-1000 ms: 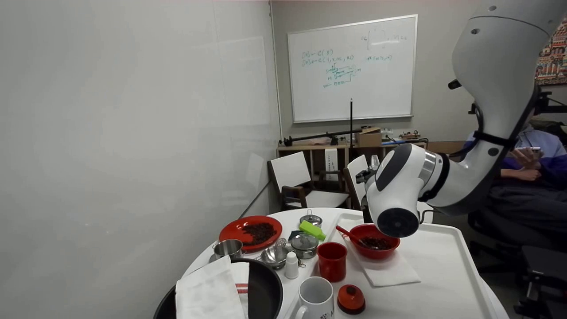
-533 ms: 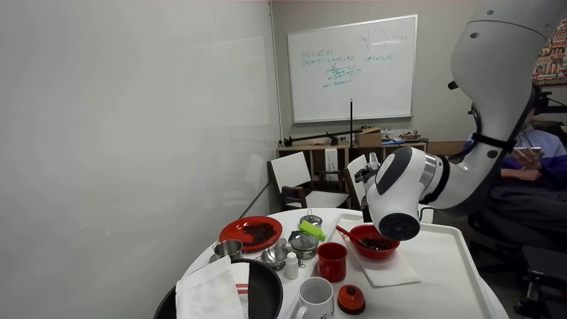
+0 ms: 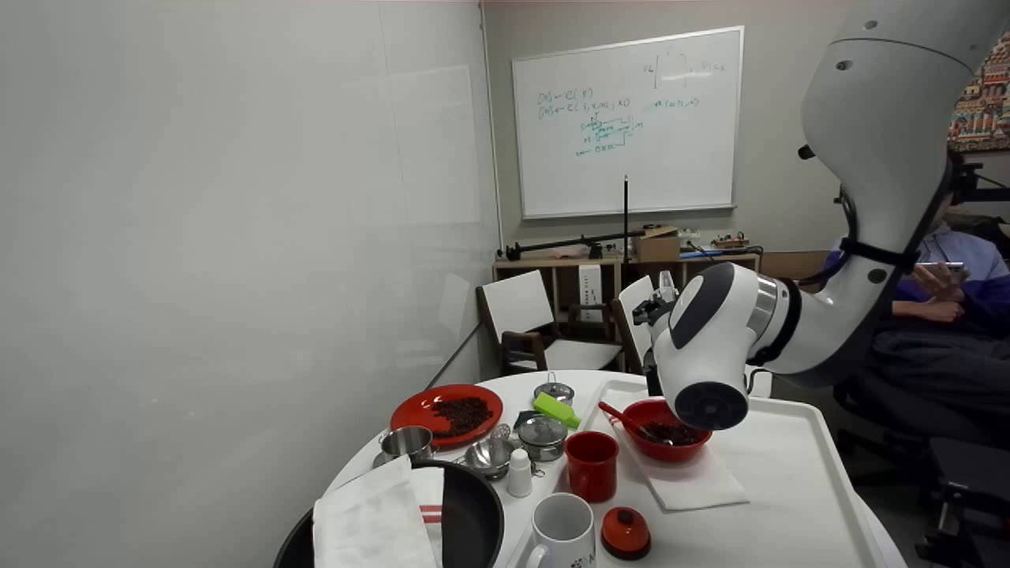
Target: Pour the contents of the cup into the bowl
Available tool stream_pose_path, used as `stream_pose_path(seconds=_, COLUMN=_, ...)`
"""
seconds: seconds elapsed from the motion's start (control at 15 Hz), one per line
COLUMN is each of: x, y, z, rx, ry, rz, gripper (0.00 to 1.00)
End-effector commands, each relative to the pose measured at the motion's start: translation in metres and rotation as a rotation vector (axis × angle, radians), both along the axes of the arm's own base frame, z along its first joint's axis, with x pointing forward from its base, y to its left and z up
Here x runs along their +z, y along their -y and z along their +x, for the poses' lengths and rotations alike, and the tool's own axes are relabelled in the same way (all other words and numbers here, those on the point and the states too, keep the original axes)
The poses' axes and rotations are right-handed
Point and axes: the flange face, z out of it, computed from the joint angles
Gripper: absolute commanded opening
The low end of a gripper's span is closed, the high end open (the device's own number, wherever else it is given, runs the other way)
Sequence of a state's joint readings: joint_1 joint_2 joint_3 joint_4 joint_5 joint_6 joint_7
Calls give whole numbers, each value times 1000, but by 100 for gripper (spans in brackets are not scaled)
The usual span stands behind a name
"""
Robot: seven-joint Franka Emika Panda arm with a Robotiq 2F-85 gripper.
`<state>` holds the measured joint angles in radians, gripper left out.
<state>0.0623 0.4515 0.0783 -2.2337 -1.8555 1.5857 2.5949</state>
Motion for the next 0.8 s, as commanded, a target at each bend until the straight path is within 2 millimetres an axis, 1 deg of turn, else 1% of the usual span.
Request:
stream_pose_path(seconds=0.0, x=-7, y=-3, z=0, rx=-24, ry=-40, rz=49, gripper=7)
stream_pose_path(seconds=0.27, x=-20, y=-9, z=-6, rx=-63, ry=-144, rz=196, gripper=7)
stream_pose_path(seconds=0.47, x=-22, y=-7, z=-9, rx=-102, ry=-201, rz=275, gripper=7)
stream_pose_path(seconds=0.6, x=-19, y=-5, z=-8, rx=-124, ry=-213, rz=323, gripper=7)
stream_pose_path(seconds=0.73, x=-8, y=-3, z=-8, rx=-132, ry=-221, rz=403, gripper=7)
